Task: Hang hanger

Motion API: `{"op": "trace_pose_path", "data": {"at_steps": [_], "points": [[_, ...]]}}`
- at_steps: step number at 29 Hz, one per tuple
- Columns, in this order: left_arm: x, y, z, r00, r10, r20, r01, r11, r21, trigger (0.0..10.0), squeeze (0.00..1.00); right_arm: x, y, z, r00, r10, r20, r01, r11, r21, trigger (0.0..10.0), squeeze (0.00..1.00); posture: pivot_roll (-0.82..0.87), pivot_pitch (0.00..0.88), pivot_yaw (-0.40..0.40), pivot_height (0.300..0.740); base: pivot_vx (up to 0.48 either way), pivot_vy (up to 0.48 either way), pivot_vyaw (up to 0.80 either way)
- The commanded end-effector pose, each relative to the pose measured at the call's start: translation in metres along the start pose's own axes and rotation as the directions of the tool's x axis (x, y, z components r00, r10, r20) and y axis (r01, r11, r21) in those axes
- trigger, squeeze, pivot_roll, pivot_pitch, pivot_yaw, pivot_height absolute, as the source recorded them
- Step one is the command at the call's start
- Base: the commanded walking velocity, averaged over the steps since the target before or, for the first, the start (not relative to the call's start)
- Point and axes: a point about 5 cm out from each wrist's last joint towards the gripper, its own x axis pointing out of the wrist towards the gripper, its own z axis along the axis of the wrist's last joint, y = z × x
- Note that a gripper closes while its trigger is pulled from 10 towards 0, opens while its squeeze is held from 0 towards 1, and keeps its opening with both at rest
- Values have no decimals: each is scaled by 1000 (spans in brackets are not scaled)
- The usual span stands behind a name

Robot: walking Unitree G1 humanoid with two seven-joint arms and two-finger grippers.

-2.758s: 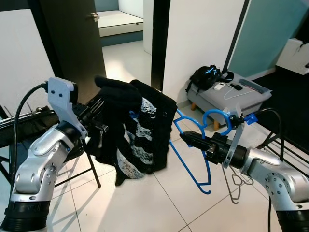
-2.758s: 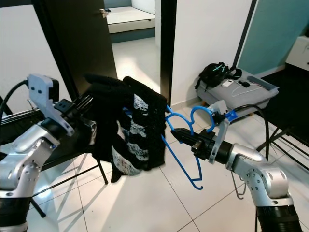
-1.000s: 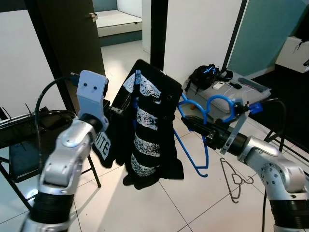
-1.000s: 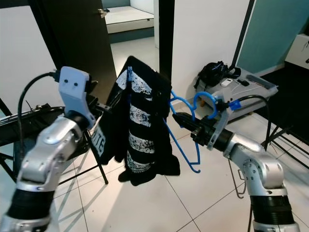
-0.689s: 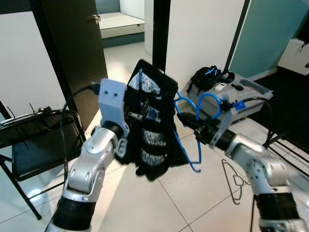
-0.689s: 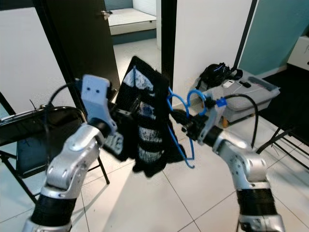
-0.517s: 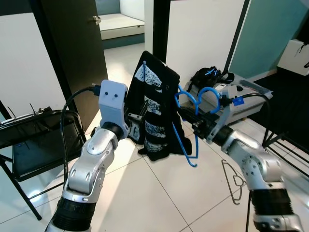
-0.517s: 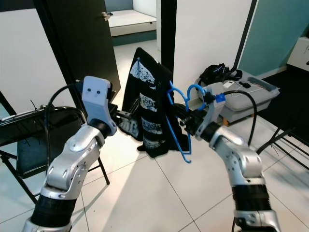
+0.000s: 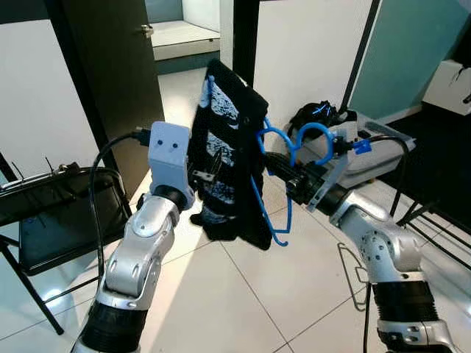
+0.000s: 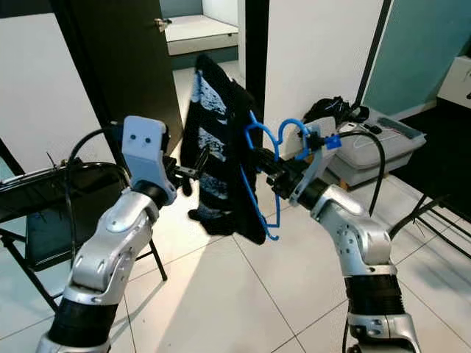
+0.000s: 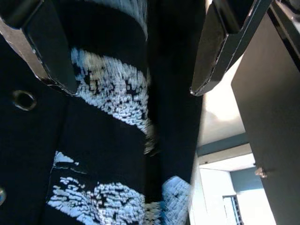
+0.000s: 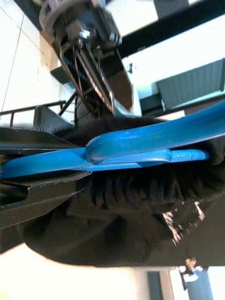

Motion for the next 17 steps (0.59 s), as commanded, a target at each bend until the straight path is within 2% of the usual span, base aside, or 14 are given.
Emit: {"op": "trace_pose_path", "data": {"at_steps": [1, 11, 12, 13, 14, 17], "points": [[2, 0, 2, 1000, -11, 19, 11, 1000, 8, 10000, 0, 0, 9, 10, 997, 66, 46, -66, 998, -10, 10000, 0, 9, 0, -1, 740, 0, 0, 0], [0, -6, 2, 998, -54, 32, 53, 998, 17, 10000, 0, 0, 18, 15, 989, 129, 67, -129, 992, 4, 10000, 0, 3, 0, 2, 740, 0, 0, 0], [0, -6, 1, 998, -52, 32, 51, 998, 29, 3843, 0, 1, 20, 16, 988, 139, 73, -139, 990, 5, 10000, 0, 1, 0, 3, 740, 0, 0, 0], [0, -6, 1, 998, -52, 32, 51, 998, 29, 3843, 0, 1, 20, 16, 988, 139, 73, -139, 990, 5, 10000, 0, 1, 0, 3, 740, 0, 0, 0], [1, -6, 0, 998, -56, 31, 55, 998, 38, 0, 0, 1, 21, 18, 986, 145, 79, -146, 989, 7, 10000, 0, 1, 0, 3, 740, 0, 0, 0], [1, -6, -1, 997, -64, 29, 63, 997, 50, 0, 0, 0, 21, 20, 986, 146, 87, -147, 989, 7, 10000, 0, 1, 0, 3, 740, 0, 0, 0]]}}
